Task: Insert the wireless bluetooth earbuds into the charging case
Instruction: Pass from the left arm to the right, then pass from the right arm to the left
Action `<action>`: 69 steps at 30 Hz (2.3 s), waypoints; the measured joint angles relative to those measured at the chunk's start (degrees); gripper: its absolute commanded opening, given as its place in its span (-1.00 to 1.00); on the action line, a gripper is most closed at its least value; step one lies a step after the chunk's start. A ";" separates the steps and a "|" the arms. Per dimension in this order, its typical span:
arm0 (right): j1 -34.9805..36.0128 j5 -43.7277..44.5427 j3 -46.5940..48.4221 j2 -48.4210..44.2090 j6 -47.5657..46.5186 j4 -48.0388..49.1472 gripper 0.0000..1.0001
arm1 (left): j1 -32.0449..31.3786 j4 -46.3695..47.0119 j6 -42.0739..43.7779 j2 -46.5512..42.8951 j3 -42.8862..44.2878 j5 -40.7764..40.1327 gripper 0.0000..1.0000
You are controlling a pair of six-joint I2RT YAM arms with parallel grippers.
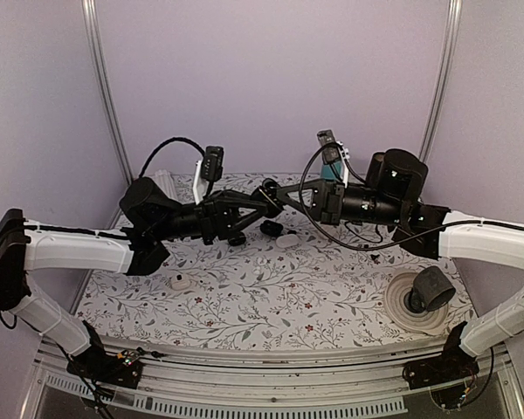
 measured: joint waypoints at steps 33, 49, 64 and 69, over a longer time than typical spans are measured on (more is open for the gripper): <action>1.51 6.69 13.86 -1.73 -29.51 -40.70 -0.92 | -0.09 -36.65 32.39 -4.79 5.35 2.78 0.07; 2.38 8.98 14.80 -0.74 -31.34 -42.51 -0.92 | -0.26 -36.98 32.68 -3.28 6.97 4.59 -0.39; 2.43 9.18 15.15 -0.66 -31.39 -42.93 -0.71 | -0.26 -36.68 32.68 -3.17 6.64 5.14 -1.00; 2.60 9.31 15.15 -0.28 -30.62 -42.88 -0.70 | -0.35 -34.77 32.37 -3.19 5.22 4.57 -1.00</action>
